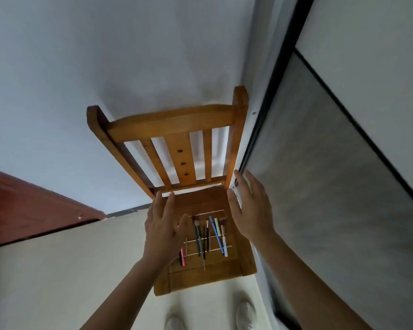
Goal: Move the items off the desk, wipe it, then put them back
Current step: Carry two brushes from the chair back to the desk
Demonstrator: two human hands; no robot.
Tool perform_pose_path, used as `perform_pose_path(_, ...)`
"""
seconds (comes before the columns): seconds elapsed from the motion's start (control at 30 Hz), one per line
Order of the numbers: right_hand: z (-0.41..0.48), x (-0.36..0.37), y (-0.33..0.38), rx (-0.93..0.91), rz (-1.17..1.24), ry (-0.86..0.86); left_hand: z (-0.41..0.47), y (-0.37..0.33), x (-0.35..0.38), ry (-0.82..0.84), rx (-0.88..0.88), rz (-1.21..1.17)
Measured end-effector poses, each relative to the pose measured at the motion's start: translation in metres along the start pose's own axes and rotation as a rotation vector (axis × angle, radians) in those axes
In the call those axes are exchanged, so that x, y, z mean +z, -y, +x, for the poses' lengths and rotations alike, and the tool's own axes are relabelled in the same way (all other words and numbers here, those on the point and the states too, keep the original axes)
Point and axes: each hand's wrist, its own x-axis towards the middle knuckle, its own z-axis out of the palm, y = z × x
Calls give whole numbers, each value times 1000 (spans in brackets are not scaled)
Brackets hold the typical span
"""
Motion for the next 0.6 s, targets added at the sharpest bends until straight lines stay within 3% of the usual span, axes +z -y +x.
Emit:
perform_pose_path(0.13, -12, 111, -45, 68, -6, 110, 13, 66, 93, 115, -114, 5)
perform_pose_path(0.3, -44, 217, -88, 327, -19, 272, 8, 131, 180, 202, -339, 16)
perform_pose_path(0.4, -55, 255, -101, 460, -28, 309, 1, 155, 214, 223, -436, 46)
perform_pose_path(0.6, -55, 288, -112, 555, -12, 299, -10, 172, 242, 187, -540, -67)
